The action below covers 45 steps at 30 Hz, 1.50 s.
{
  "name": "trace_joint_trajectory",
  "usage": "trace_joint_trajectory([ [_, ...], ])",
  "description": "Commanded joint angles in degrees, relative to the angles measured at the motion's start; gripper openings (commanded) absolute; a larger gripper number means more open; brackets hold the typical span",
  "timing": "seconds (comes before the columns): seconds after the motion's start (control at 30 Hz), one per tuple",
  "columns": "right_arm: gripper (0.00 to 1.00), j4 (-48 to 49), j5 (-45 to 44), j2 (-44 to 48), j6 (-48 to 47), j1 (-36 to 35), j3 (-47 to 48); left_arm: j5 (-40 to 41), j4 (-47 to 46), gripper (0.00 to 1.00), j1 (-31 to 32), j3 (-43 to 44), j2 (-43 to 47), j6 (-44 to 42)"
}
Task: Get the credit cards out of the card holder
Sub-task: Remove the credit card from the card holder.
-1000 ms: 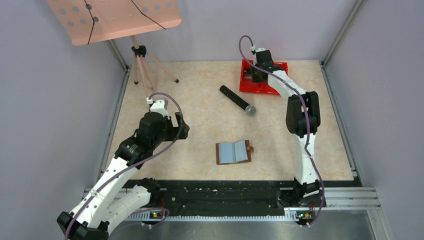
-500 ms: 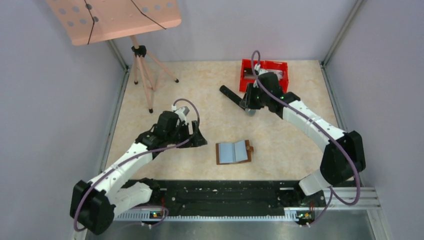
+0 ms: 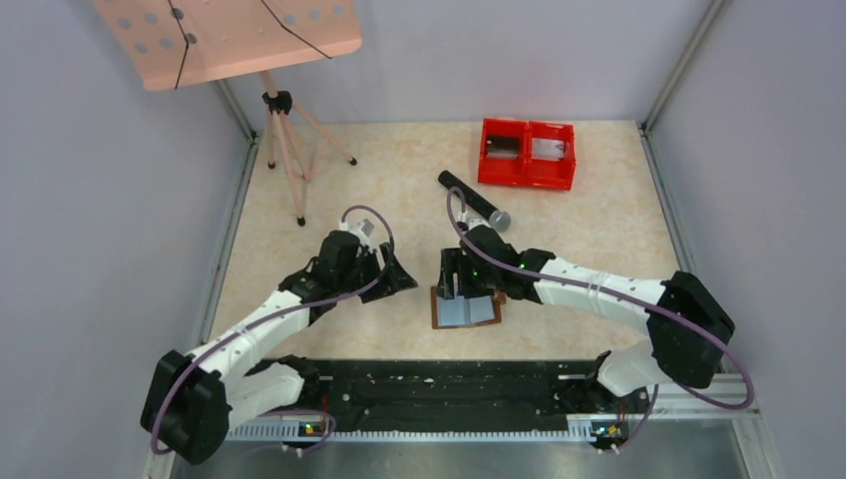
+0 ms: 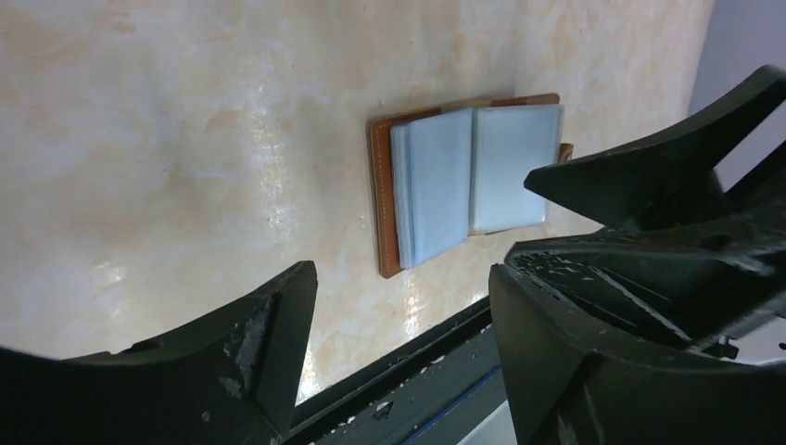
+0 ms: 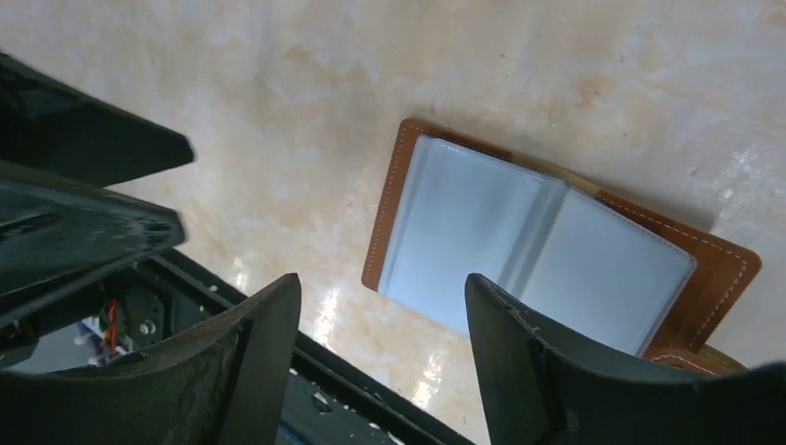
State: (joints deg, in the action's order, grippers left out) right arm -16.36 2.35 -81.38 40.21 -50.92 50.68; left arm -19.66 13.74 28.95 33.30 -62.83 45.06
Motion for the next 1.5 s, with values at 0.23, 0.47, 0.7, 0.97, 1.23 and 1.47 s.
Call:
trace_joint_trajectory([
  [0.23,0.71,-5.97,-15.88,-7.88,1.67,-6.43,6.57,21.47,2.63,0.76,0.01,-5.05,22.62,4.98],
  [0.47,0.70,-11.42,-20.09,-14.74,3.47,-8.21,10.64,25.37,5.23,0.78,0.05,-7.63,30.04,4.93],
  [0.7,0.67,-12.58,-24.22,-18.61,4.85,-9.53,10.14,23.97,6.12,0.78,0.05,-8.16,31.04,4.37],
  [0.97,0.37,-8.23,-24.19,-16.89,5.30,-9.65,6.57,23.75,5.67,0.77,0.01,-7.94,30.34,3.99],
  [1.23,0.39,2.57,-16.68,-12.10,3.83,-9.26,1.53,20.15,2.18,0.76,0.03,-9.04,25.91,4.43],
  [1.47,0.43,8.33,-7.95,-9.97,4.44,-6.57,-1.71,10.78,-1.70,0.73,-0.02,-8.31,18.03,3.89],
])
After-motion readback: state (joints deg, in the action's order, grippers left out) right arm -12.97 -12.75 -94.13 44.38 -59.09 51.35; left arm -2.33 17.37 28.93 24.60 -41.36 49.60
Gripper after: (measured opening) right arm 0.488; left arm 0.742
